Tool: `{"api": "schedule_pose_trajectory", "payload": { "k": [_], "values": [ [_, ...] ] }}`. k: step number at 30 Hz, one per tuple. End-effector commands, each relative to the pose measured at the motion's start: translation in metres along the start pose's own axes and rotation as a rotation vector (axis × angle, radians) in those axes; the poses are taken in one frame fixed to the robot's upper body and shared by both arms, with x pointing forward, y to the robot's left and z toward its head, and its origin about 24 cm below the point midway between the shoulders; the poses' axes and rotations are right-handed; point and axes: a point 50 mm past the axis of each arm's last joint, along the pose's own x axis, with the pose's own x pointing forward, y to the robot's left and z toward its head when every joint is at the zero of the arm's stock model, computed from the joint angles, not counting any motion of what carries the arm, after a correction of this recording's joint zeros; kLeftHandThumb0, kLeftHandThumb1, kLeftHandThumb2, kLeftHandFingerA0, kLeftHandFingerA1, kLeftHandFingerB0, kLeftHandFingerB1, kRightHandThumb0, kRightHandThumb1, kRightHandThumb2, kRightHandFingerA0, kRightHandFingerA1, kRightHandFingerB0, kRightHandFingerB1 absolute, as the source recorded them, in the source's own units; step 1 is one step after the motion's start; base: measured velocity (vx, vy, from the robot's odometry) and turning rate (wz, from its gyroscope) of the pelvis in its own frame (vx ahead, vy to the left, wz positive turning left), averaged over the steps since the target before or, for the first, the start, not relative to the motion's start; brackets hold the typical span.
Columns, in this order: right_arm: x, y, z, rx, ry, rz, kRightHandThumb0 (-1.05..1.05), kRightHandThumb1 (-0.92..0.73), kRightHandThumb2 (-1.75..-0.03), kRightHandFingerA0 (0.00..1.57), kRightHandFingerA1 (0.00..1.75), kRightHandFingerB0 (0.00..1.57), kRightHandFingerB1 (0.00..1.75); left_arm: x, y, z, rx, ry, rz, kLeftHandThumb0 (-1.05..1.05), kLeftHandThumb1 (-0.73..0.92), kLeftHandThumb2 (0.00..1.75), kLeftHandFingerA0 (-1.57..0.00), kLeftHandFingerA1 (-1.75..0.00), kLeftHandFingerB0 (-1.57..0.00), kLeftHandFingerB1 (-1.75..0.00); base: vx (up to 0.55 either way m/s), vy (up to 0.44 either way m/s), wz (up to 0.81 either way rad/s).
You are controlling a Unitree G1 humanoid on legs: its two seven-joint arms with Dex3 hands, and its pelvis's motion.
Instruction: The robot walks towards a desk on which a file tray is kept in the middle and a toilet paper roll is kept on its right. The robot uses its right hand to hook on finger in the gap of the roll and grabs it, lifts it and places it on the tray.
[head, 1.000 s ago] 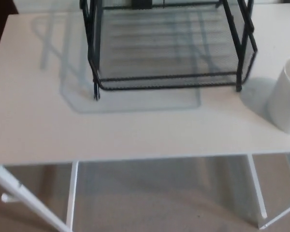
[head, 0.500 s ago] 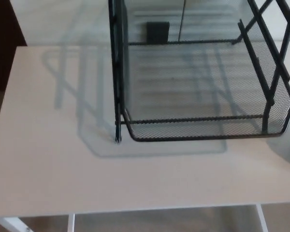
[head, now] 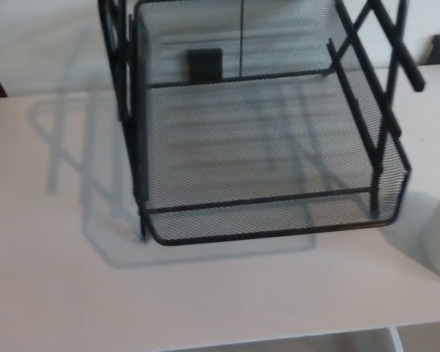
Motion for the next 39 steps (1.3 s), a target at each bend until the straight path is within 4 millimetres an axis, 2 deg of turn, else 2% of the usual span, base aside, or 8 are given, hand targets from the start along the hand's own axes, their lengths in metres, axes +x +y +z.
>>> {"api": "schedule_pose_trajectory", "payload": {
  "k": [1, 13, 14, 30, 32, 33, 38, 39],
  "values": [
    [0.000, 0.000, 0.007, -0.043, -0.041, -0.030, -0.49, -0.52, -0.67, 0.05, 0.37, 0.06, 0.19, 0.000, 0.005, 0.001, -0.015, -0.008, 0.016, -0.89, 0.88, 1.16, 0.00, -0.11, 0.00, -0.05, 0.01, 0.211, -0.06],
    [-0.001, -0.007, 0.006, 0.146, -0.035, -0.065, -0.38, -0.55, -0.56, 0.00, 0.29, 0.03, 0.23, 0.001, 0.005, 0.001, -0.052, 0.003, 0.010, -0.88, 0.89, 1.16, 0.00, -0.09, 0.00, -0.05, 0.02, 0.083, 0.03],
    [-0.002, -0.008, 0.006, 0.157, -0.047, -0.046, -0.38, -0.55, -0.58, 0.00, 0.22, 0.00, 0.22, 0.001, 0.005, 0.001, -0.047, 0.006, 0.018, -0.77, 0.92, 0.76, 0.00, -0.04, 0.00, 0.00, 0.00, 0.000, 0.00],
    [-0.018, -0.041, 0.014, 0.464, -0.188, -0.170, -0.32, -0.55, -0.60, 0.00, 0.03, 0.00, 0.19, 0.001, 0.011, 0.007, -0.108, -0.023, 0.035, -0.85, 0.80, 1.03, 0.00, -0.06, 0.00, 0.00, 0.00, 0.000, 0.00],
    [-0.025, -0.051, 0.024, 0.421, -0.224, -0.215, -0.42, -0.47, -0.74, 0.00, 0.22, 0.03, 0.17, 0.000, 0.011, 0.008, -0.106, -0.038, 0.025, -0.86, 0.81, 1.05, 0.00, -0.05, 0.00, 0.00, 0.00, 0.000, 0.00],
    [-0.030, -0.055, 0.037, 0.333, -0.252, -0.297, -0.46, -0.59, -0.58, 0.60, 0.70, 0.02, 0.24, 0.000, 0.013, 0.011, -0.134, -0.046, 0.029, -0.85, 0.80, 1.03, 0.00, -0.05, 0.00, 0.00, 0.00, 0.000, 0.00],
    [-0.043, -0.062, 0.080, 0.375, -0.489, -0.310, -0.39, -0.61, -0.58, 0.15, 0.56, 0.00, 0.19, 0.000, 0.016, 0.016, -0.101, -0.056, 0.041, -0.78, 0.92, 0.81, 0.00, 0.00, 0.00, 0.00, 0.00, 0.000, 0.00],
    [-0.047, -0.059, 0.095, 0.272, -0.528, -0.346, -0.54, -0.59, -0.57, 0.30, 0.67, 0.07, 0.28, 0.000, 0.017, 0.015, -0.105, -0.053, 0.043, -0.90, 0.87, 1.17, 0.00, -0.11, 0.00, -0.07, 0.00, 0.000, 0.00]
  ]
}}
